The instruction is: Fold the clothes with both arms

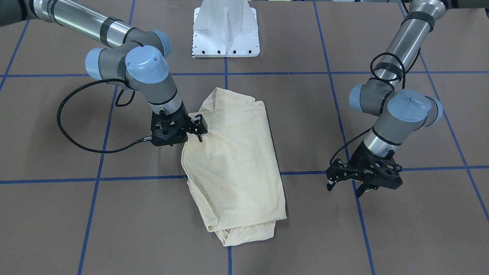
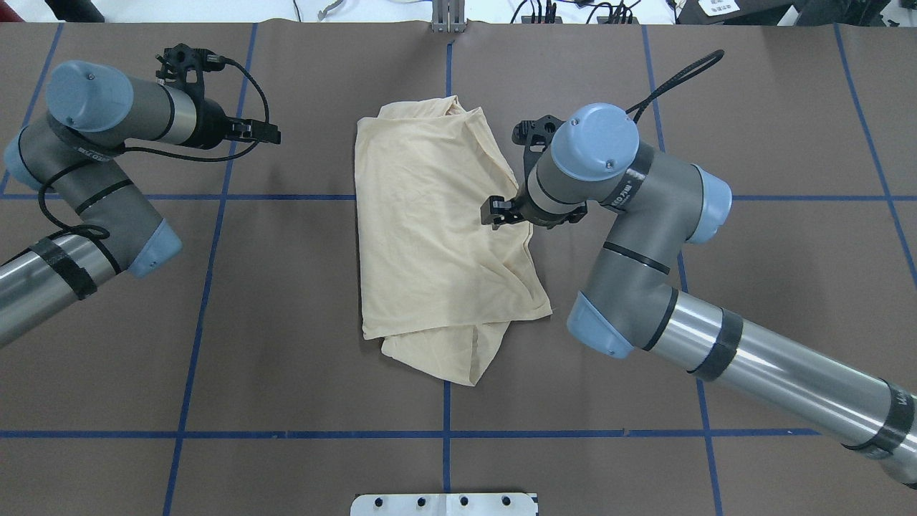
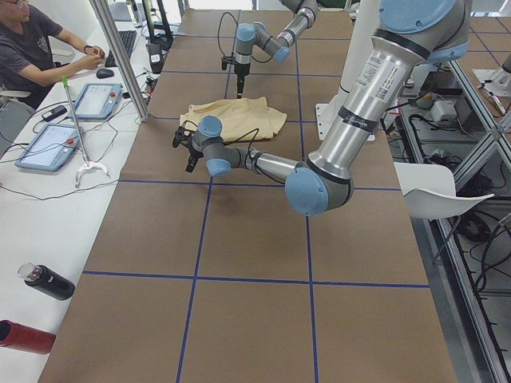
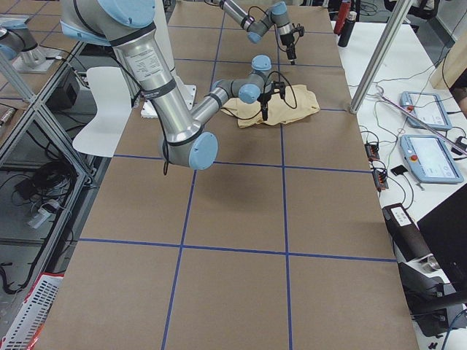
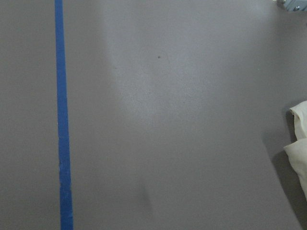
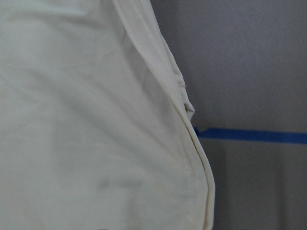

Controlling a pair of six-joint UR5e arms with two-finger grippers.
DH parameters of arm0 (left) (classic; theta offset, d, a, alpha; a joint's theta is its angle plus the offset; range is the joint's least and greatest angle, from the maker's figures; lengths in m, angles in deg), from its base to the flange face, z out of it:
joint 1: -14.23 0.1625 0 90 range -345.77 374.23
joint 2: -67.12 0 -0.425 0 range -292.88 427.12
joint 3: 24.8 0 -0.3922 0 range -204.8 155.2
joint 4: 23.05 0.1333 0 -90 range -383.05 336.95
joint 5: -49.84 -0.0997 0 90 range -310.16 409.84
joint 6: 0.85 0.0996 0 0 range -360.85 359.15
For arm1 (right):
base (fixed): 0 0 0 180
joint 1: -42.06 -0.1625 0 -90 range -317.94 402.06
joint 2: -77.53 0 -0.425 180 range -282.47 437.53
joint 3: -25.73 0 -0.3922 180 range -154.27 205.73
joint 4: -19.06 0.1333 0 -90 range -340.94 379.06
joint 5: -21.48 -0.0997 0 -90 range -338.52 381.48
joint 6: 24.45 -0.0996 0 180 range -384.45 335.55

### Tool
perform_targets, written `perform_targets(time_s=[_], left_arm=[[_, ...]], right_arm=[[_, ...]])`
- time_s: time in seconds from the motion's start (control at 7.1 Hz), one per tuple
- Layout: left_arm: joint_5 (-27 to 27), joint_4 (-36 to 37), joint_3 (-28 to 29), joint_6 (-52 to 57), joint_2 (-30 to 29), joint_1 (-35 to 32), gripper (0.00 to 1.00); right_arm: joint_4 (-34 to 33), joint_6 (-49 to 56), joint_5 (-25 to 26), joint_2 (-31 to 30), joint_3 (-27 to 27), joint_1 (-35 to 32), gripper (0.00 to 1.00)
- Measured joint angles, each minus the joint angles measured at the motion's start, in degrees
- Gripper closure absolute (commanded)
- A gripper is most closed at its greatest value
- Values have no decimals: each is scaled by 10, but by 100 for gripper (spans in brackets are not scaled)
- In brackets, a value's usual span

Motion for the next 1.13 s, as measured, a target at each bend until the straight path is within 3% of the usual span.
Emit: perform_targets(time_s=[0.56, 0.85, 1.13], left_arm=[[1, 0, -9, -3, 6, 0, 0], [1, 0, -10, -4, 6, 0, 0], [1, 0, -10, -2, 5, 0, 0]], right_arm=[[10, 84, 117, 121, 168, -4, 5], [81, 110, 155, 147, 256, -7, 5], [106, 120, 180, 168, 310, -7, 6]])
